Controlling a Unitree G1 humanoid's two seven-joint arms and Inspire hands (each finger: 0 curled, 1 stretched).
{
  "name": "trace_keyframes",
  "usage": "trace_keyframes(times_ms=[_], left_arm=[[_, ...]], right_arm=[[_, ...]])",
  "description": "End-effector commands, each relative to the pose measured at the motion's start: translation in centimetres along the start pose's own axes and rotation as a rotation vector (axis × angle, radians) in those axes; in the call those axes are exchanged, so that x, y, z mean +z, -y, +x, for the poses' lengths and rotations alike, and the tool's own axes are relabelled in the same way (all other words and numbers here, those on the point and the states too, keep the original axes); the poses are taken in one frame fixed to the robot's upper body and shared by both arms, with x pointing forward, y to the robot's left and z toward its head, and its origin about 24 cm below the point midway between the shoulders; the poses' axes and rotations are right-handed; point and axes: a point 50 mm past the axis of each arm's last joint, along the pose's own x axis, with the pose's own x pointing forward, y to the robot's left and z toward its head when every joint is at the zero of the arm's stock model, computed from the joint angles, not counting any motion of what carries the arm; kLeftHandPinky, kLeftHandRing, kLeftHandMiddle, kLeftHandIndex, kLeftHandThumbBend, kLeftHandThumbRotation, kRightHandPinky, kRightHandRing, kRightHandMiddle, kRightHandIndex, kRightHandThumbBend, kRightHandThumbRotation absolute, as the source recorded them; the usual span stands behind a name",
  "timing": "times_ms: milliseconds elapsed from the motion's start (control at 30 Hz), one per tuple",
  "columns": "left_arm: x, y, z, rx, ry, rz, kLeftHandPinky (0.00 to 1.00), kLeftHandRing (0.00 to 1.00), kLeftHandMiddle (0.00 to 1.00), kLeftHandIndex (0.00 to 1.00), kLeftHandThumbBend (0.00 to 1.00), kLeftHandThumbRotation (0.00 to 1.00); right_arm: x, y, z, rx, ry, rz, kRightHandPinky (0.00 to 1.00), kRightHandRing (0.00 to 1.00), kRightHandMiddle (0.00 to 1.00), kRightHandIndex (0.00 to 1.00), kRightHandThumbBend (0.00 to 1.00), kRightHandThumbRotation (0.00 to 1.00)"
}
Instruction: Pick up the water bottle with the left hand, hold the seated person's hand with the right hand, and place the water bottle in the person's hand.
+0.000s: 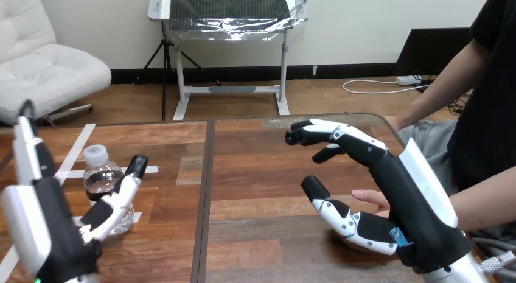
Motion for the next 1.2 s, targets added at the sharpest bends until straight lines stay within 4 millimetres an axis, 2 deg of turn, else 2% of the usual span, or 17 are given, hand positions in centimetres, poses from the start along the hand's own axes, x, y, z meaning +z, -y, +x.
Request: trace_keyframes(times_ms=[0,667,1167], left_arm=[[-0.3,0.9,1.8,0.01,-0.005,0.022,0.92,0.96,0.97,0.98,0.83,0.39],[-2.3,2.9,3.9,-0.02,-0.091,0.083,0.87,0.94,0.97,0.97,0.84,0.36],[-3.5,3.9,5.0,-0.037,-0.123,0.158,0.87,0.94,0.98,0.99,0.86,0.4]], right_arm=[[0.3,0.8,1.3,-0.019,0.066,-0.014,0.61,0.75,0.8,0.71,0.26,0.0],[0.3,0.9,1.3,-0.01,0.057,-0.012,0.59,0.74,0.8,0.71,0.27,0.0],[0.3,1.0,1.2,-0.007,0.058,-0.035,0.57,0.73,0.79,0.7,0.29,0.0]])
